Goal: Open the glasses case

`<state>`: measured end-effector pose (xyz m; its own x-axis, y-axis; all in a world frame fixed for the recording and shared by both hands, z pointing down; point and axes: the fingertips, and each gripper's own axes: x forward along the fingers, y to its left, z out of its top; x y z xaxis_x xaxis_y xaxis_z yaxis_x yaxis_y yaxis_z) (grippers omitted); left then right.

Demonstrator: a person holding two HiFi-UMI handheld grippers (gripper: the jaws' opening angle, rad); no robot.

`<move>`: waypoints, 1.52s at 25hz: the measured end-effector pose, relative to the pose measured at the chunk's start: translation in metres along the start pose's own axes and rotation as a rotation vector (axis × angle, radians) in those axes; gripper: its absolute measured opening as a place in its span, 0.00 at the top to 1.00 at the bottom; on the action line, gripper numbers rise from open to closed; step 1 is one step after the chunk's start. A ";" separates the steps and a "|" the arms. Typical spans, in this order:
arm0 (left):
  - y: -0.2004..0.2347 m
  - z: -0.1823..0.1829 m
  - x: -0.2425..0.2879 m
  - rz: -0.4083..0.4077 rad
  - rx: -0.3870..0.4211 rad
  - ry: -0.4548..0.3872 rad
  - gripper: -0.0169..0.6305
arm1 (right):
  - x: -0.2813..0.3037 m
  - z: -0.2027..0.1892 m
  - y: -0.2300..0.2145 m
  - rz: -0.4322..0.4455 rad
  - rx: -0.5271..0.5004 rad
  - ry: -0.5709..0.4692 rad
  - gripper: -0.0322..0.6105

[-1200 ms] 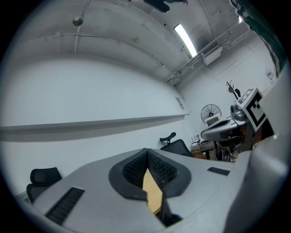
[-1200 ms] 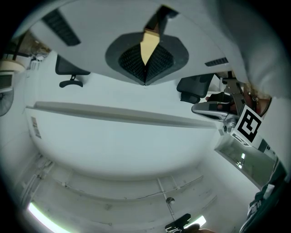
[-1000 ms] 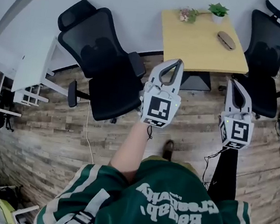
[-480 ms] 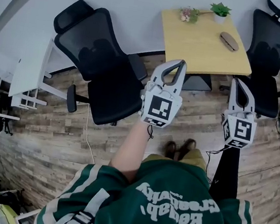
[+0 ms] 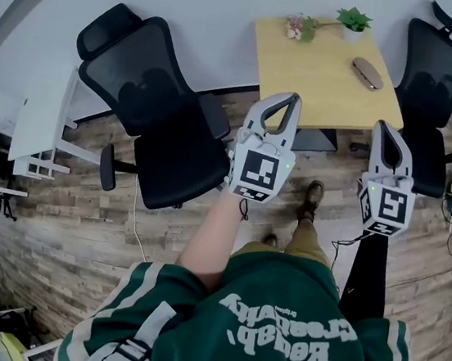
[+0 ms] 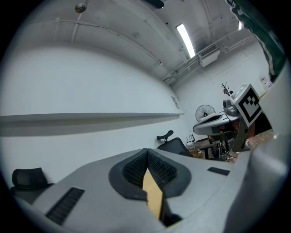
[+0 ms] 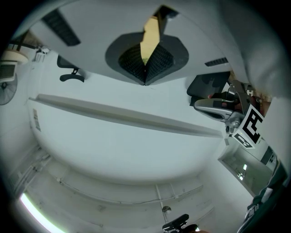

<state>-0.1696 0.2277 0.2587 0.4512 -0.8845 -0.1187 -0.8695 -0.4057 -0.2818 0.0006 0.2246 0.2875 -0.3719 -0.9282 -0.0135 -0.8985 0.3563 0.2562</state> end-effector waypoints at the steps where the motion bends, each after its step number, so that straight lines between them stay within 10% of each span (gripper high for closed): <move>1: 0.002 -0.002 0.008 0.001 0.001 -0.001 0.95 | 0.007 -0.002 -0.004 0.000 -0.005 -0.004 0.94; 38: -0.015 -0.056 0.349 -0.061 0.024 0.039 0.95 | 0.256 -0.082 -0.227 0.010 0.057 -0.008 0.94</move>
<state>-0.0102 -0.0878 0.2749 0.4948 -0.8667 -0.0639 -0.8353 -0.4540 -0.3100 0.1288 -0.1027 0.3048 -0.3828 -0.9237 -0.0190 -0.9064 0.3715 0.2009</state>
